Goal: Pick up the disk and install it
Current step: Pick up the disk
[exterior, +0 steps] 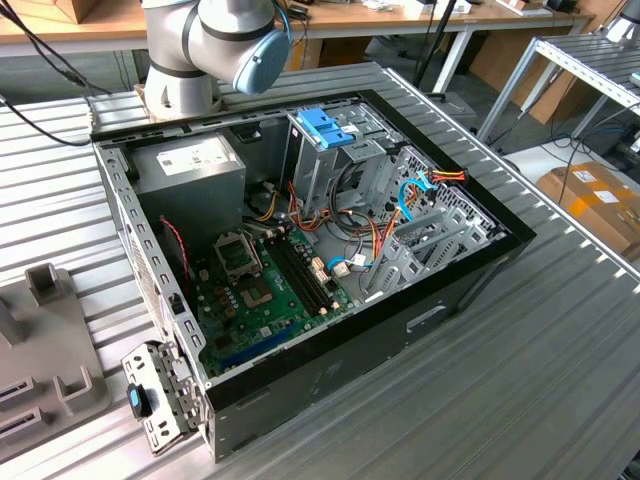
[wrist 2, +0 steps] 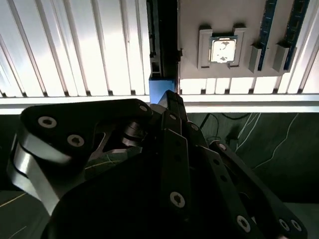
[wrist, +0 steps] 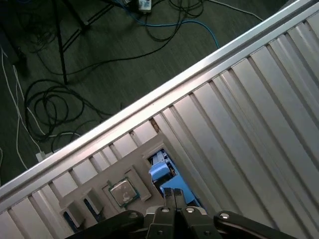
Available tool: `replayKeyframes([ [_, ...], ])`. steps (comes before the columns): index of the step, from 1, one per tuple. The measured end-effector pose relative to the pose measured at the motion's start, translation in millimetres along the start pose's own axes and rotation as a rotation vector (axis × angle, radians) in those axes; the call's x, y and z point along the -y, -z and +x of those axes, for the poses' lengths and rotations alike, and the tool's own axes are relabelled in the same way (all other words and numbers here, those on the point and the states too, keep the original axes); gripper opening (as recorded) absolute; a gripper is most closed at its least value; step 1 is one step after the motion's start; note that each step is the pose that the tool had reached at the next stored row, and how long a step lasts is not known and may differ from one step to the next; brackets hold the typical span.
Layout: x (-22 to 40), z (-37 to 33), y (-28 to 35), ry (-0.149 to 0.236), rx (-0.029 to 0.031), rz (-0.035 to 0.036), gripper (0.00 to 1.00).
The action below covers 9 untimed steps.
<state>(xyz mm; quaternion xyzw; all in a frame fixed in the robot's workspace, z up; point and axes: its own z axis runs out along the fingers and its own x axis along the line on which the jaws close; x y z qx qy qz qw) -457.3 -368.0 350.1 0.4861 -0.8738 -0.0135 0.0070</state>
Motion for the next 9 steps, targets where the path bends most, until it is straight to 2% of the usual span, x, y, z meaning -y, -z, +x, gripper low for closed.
replayKeyframes([
  [2, 0.0, 0.0, 0.0, 0.059, -0.0018, 0.0000, 0.11],
  [9, 0.0, 0.0, -0.1, 0.200, -0.0061, -0.0001, 0.11],
])
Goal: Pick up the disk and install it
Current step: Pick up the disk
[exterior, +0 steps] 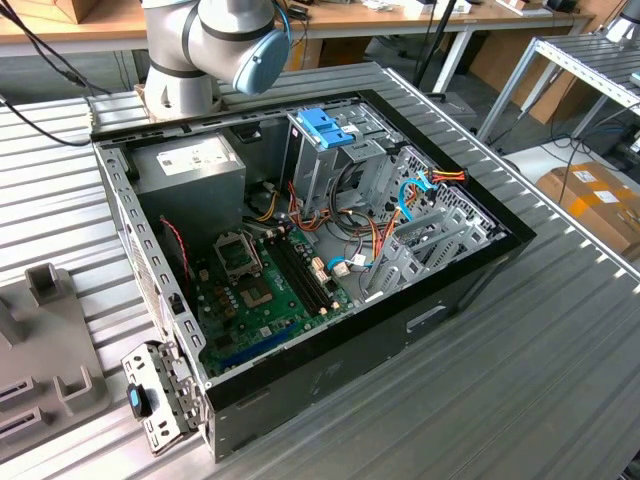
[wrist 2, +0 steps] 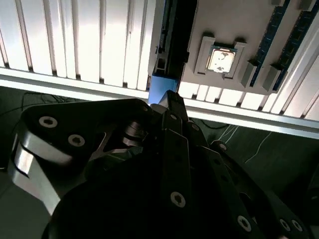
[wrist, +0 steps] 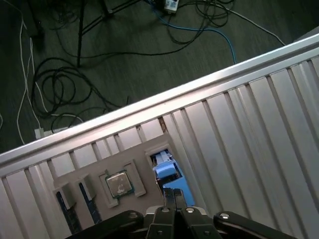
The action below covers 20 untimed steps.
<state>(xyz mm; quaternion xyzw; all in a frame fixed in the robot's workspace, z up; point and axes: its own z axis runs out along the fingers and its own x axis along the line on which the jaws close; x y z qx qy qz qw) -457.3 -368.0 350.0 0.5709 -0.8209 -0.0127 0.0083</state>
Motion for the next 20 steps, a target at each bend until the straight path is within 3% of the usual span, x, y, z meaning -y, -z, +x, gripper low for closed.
replayKeyframes([
  [3, 0.0, 0.0, -0.1, 0.066, -0.0020, 0.0000, 0.11],
  [5, 0.0, 0.0, -0.5, 0.199, -0.0060, -0.0002, 0.11],
  [7, 0.0, 0.0, -0.7, 0.270, -0.0082, -0.0003, 0.11],
  [11, 0.0, 0.0, -0.9, 0.293, -0.0088, 0.0016, 0.11],
  [12, 0.0, 0.0, -1.5, 0.303, -0.0066, 0.0124, 0.11],
  [15, 0.1, 0.0, -2.0, 0.322, -0.0051, 0.0212, 0.11],
  [20, 5.0, -1.8, -1.8, 0.356, -0.0058, 0.0214, 0.11],
])
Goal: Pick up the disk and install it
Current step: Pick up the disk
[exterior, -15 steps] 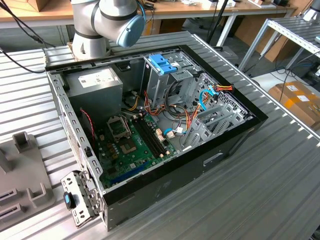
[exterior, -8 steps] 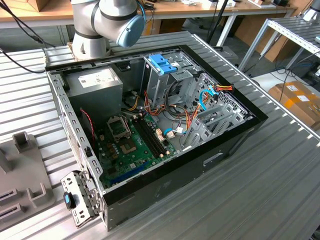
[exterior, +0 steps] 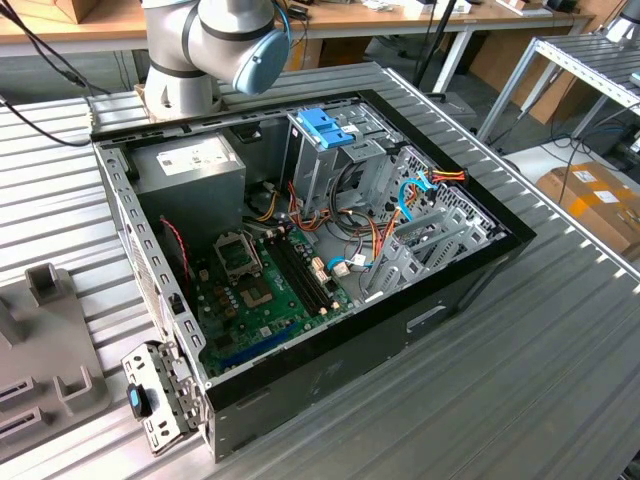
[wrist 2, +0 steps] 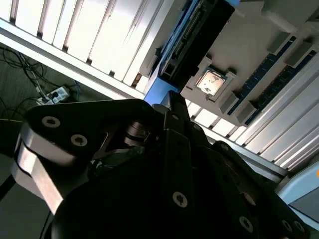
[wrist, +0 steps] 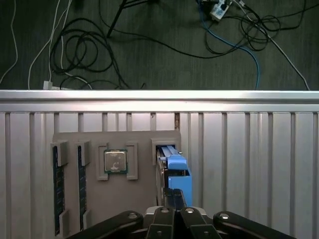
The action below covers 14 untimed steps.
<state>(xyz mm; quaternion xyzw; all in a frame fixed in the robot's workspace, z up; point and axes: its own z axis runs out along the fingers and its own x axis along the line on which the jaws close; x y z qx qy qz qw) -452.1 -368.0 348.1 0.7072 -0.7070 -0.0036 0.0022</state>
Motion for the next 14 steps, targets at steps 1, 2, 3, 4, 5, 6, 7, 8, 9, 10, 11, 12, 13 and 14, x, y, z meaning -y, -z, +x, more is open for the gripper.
replayKeyframes([
  [1, 1.4, 0.0, 0.0, 0.002, 0.0000, 0.0000, 0.11],
  [2, 4.0, 0.0, 0.0, 0.004, 0.0000, 0.0001, 0.11],
  [3, 5.7, 0.0, 0.0, 0.005, 0.0000, 0.0000, 0.11],
  [4, 7.6, 0.0, 0.0, 0.006, 0.0000, 0.0001, 0.11],
  [5, 11.5, 0.0, 0.1, 0.008, -0.0001, 0.0000, 0.11],
  [6, 14.8, 0.2, 0.1, 0.008, -0.0001, 0.0000, 0.11],
  [7, 17.0, 0.3, 0.1, 0.008, -0.0001, 0.0000, 0.11],
  [8, 19.0, 0.4, 0.1, 0.008, -0.0001, 0.0000, 0.11],
  [9, 22.2, 0.5, 0.1, 0.008, 0.0000, 0.0001, 0.11],
  [10, 25.5, 0.5, -0.2, 0.008, 0.0000, 0.0000, 0.11],
  [11, 28.3, 0.5, -0.6, 0.008, -0.0001, 0.0000, 0.11],
  [12, 28.5, 0.5, -0.9, 0.008, -0.0001, -0.0001, 0.11],
  [13, 28.6, 0.4, -1.2, 0.008, 0.0000, 0.0001, 0.11],
  [14, 28.6, 0.1, -1.7, 0.008, 0.0000, 0.0001, 0.11],
])
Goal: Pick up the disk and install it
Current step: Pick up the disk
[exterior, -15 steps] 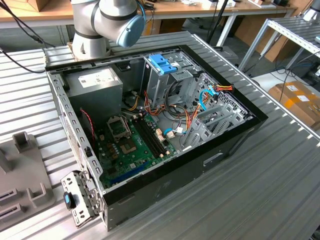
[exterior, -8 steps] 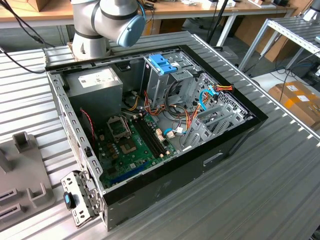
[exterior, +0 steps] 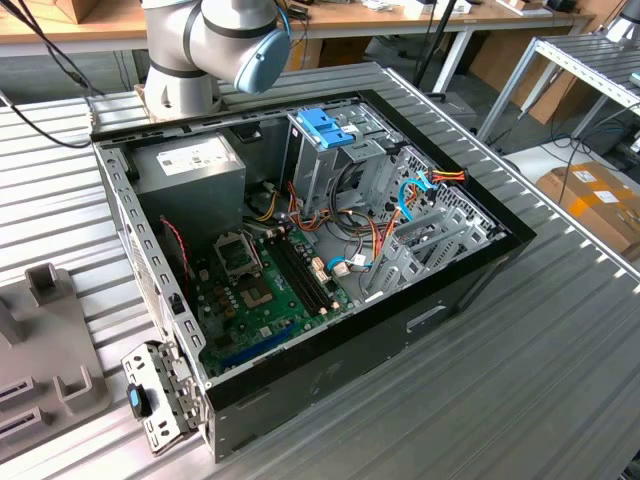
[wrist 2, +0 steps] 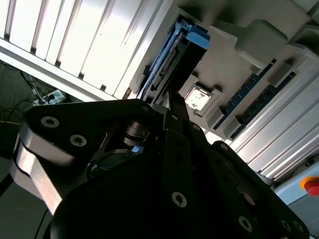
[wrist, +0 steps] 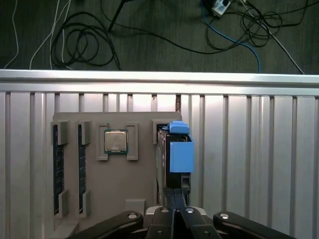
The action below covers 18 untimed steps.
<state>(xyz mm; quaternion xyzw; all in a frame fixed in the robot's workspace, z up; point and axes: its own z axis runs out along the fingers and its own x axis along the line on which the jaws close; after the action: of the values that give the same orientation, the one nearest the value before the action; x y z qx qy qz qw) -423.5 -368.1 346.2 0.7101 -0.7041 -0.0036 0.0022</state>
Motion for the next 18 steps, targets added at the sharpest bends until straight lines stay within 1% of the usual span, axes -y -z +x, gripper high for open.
replayKeyframes([
  [5, 0.1, -3.9, -1.1, 0.000, 0.0000, -0.0001, 0.11],
  [8, -1.5, -4.1, -1.8, 0.000, 0.0000, 0.0000, 0.11],
  [18, -3.2, -4.1, -2.0, 0.000, -0.0001, -0.0001, 0.11],
])
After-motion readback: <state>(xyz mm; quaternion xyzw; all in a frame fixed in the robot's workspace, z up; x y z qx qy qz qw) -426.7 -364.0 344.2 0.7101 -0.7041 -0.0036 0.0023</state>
